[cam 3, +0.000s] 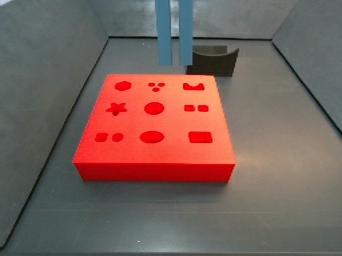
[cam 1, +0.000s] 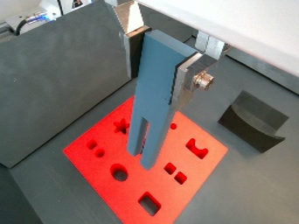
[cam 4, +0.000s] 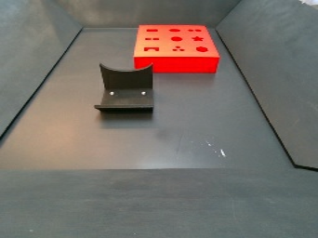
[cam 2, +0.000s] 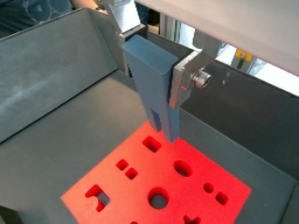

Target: Insert the double-square object.

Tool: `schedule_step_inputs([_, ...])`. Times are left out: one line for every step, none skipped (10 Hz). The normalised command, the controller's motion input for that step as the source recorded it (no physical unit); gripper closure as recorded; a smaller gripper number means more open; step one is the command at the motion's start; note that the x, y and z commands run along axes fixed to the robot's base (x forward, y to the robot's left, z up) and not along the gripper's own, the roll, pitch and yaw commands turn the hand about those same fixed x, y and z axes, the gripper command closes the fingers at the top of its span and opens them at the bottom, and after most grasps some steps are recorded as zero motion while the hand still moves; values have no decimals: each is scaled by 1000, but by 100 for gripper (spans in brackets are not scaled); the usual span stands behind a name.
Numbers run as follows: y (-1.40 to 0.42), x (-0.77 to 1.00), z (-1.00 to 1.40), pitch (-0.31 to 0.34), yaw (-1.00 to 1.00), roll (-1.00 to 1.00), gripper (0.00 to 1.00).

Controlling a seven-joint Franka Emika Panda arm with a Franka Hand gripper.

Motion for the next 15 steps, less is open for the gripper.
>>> schedule_step_inputs([0,-11,0,-14,0,0,100])
schedule_step_inputs([-503,277,-209,299,0,244,100])
schedule_step_inputs([-289,311,49,213,0,500,100])
schedule_step_inputs([-203,357,80,156,0,500,100])
schedule_step_inputs([-183,391,74,139,0,500,100])
schedule_step_inputs([-169,414,66,124,0,500,100])
schedule_step_inputs([-171,409,69,127,0,500,100])
schedule_step_inputs([-189,354,80,163,0,500,100])
schedule_step_inputs([-197,311,94,189,0,500,100])
schedule_step_inputs([0,240,0,153,-54,31,100])
schedule_step_inputs([0,0,0,6,0,0,100])
schedule_step_inputs([14,0,-6,0,0,16,100])
schedule_step_inputs([451,380,111,7,0,153,100])
schedule_step_inputs([651,569,394,0,17,207,100])
schedule_step_inputs([514,457,560,-24,29,309,100])
